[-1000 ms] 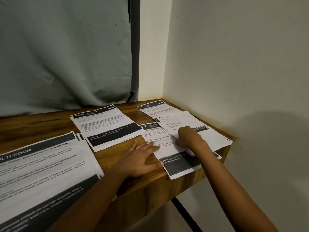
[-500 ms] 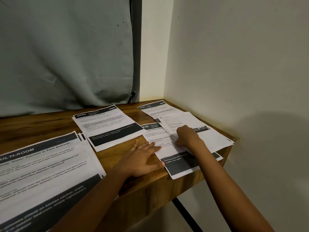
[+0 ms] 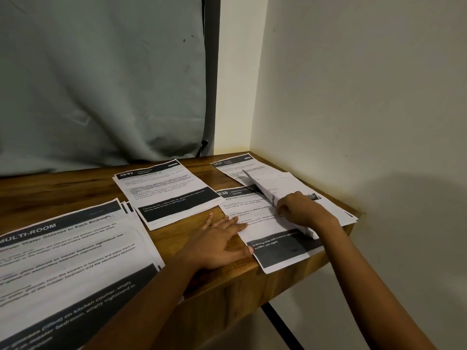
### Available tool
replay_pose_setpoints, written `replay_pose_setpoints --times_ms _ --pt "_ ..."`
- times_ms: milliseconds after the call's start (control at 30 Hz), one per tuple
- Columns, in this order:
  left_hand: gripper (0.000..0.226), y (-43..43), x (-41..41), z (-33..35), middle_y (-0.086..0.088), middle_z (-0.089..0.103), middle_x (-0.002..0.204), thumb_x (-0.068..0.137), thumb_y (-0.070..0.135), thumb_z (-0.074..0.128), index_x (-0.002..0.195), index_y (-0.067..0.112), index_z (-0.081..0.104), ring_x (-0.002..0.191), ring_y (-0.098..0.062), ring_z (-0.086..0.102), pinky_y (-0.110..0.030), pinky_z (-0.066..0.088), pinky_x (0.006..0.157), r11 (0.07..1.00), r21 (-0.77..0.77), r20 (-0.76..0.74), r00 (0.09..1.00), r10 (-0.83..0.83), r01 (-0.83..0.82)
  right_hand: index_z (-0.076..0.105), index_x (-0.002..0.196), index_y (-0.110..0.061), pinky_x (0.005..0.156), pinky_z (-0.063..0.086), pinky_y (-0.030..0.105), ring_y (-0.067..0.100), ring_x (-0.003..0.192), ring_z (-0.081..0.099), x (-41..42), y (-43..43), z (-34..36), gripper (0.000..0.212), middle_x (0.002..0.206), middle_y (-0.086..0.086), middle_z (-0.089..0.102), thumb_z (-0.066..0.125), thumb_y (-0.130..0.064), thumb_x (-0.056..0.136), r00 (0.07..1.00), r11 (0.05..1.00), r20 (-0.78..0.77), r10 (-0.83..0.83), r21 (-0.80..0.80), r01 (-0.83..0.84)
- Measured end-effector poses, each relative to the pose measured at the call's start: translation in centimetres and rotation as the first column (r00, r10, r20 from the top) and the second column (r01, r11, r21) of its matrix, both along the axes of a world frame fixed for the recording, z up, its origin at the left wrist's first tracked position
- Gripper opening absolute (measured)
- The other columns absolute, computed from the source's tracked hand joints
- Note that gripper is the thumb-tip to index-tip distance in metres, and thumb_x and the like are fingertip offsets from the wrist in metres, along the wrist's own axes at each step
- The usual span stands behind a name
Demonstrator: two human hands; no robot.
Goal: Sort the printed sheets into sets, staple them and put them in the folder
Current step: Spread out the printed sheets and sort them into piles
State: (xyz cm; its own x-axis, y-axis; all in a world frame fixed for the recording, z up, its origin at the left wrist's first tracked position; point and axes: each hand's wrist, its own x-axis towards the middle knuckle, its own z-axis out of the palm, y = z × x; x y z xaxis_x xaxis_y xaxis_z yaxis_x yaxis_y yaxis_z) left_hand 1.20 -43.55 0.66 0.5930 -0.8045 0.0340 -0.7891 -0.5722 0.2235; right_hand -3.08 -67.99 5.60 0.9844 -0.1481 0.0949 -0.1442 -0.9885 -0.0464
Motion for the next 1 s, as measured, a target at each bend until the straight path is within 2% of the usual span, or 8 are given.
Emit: replay_pose_setpoints --times_ms 67,167,300,433,600,700,867,1000 --pt "0.077 0.0 0.0 0.0 0.009 0.004 0.161 0.084 0.075 0.030 0.151 0.041 0.012 0.148 -0.012 -0.001 -0.035 -0.019 0.109 1.000 0.005 0.000 1.000 -0.006 0.006 0.068 0.110 -0.016 0.081 0.047 0.025 0.023 0.106 0.057 -0.3 -0.4 -0.1 0.023 0.126 0.007 0.061 0.057 -0.028 0.092 1.000 0.999 0.010 -0.015 0.052 0.015" --pt "0.077 0.0 0.2 -0.1 0.009 0.004 0.161 0.084 0.076 0.030 0.151 0.041 0.012 0.147 -0.011 0.000 -0.035 -0.019 0.110 1.000 0.006 0.004 1.000 -0.012 0.012 0.064 0.115 -0.018 0.088 0.048 0.028 0.026 0.114 0.053 -0.6 -1.2 -0.1 0.027 0.132 0.009 0.055 0.063 -0.016 0.089 0.995 0.988 0.068 -0.077 0.137 0.067" --pt "0.076 -0.1 0.3 -0.2 0.009 0.005 0.161 0.085 0.075 0.030 0.151 0.041 0.013 0.147 -0.011 0.000 -0.037 -0.018 0.112 1.000 0.007 0.005 1.000 -0.011 0.011 0.067 0.113 -0.018 0.077 0.047 0.025 0.030 0.106 0.058 -1.3 -2.4 0.7 0.031 0.129 0.012 0.057 0.054 -0.003 0.089 0.952 0.961 0.228 -0.203 0.233 0.149" --pt "0.079 -0.1 0.6 -0.4 0.010 0.004 0.161 0.082 0.079 0.026 0.150 0.042 0.012 0.147 -0.011 -0.001 -0.037 -0.019 0.112 1.000 0.010 0.015 1.000 -0.018 0.018 0.064 0.120 -0.016 0.084 0.050 0.030 0.033 0.107 0.058 -1.8 -3.3 2.6 0.032 0.133 0.016 0.054 0.055 -0.004 0.091 0.886 0.939 0.348 -0.306 0.264 0.220" --pt "0.110 -0.3 1.1 -0.7 0.011 0.002 0.161 0.053 0.098 -0.002 0.150 0.045 0.008 0.147 -0.009 -0.003 -0.037 -0.022 0.109 1.000 0.008 0.021 0.999 -0.029 0.029 0.066 0.118 -0.016 0.075 0.044 0.022 0.027 0.097 0.061 -1.1 -4.7 3.6 0.026 0.123 0.010 0.062 0.059 -0.016 0.093 0.834 0.939 0.443 -0.330 0.249 0.239" --pt "0.111 -0.4 1.2 -0.9 0.012 0.002 0.160 0.052 0.098 -0.003 0.149 0.046 0.008 0.147 -0.009 -0.003 -0.036 -0.023 0.108 1.000 0.002 0.020 0.999 -0.025 0.025 0.066 0.118 -0.015 0.078 0.050 0.027 0.027 0.093 0.062 0.0 -4.3 3.6 0.028 0.118 0.012 0.063 0.060 -0.011 0.091 0.848 0.941 0.416 -0.330 0.213 0.262" --pt "0.111 -0.4 1.2 -0.8 0.012 0.002 0.160 0.052 0.098 -0.003 0.150 0.046 0.008 0.147 -0.009 -0.003 -0.037 -0.022 0.109 0.999 0.013 0.013 0.999 -0.036 0.036 0.063 0.119 -0.010 0.083 0.052 0.037 0.033 0.096 0.062 3.2 -1.0 3.1 0.031 0.112 0.017 0.061 0.053 -0.003 0.090 0.936 0.972 0.280 -0.213 -0.033 0.231" --pt "0.087 -0.4 1.0 -0.6 0.012 0.001 0.160 0.074 0.089 0.015 0.150 0.046 0.007 0.147 -0.009 -0.004 -0.037 -0.023 0.107 0.999 0.040 0.010 1.000 -0.018 0.018 0.059 0.119 -0.004 0.073 0.044 0.032 0.031 0.100 0.061 6.1 1.5 2.0 0.026 0.113 0.016 0.060 0.050 -0.011 0.095 0.983 0.982 0.125 -0.137 -0.115 0.151"
